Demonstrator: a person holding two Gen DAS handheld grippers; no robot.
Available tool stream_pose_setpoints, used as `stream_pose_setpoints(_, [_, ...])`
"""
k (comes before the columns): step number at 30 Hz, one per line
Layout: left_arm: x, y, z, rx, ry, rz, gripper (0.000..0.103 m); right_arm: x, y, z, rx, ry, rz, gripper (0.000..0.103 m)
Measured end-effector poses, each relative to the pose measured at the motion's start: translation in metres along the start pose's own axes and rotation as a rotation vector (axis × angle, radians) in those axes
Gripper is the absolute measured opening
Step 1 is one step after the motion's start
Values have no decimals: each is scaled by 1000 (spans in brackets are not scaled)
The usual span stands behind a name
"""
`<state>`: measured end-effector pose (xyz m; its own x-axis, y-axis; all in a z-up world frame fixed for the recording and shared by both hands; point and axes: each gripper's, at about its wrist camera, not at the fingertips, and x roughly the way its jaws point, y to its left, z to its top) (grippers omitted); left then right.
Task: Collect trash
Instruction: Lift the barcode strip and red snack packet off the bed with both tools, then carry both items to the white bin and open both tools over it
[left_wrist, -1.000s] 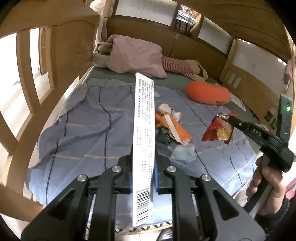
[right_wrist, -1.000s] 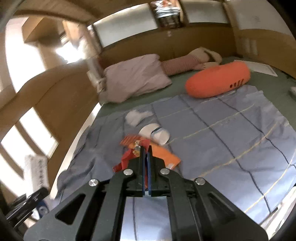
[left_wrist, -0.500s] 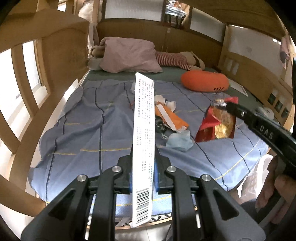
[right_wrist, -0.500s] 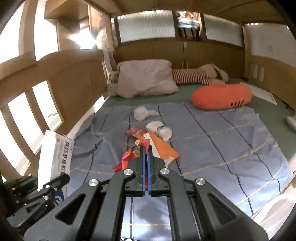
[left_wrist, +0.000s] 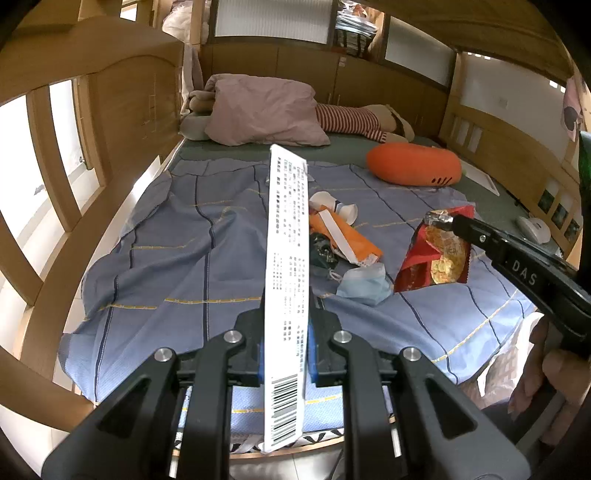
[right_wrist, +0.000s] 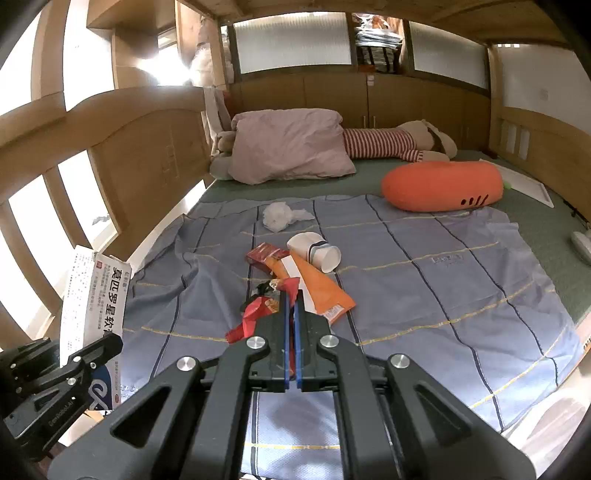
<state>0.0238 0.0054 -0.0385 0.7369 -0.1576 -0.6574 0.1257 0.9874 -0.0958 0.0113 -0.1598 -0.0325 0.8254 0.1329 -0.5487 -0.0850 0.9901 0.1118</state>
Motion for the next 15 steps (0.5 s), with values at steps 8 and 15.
stream_pose_setpoints(8, [0,0,0,0,0,1,16,1,0,-1,-3,7,3,3])
stream_pose_setpoints(15, [1,1,0,-2,2,0,16,1,-3,0,3,5,3,3])
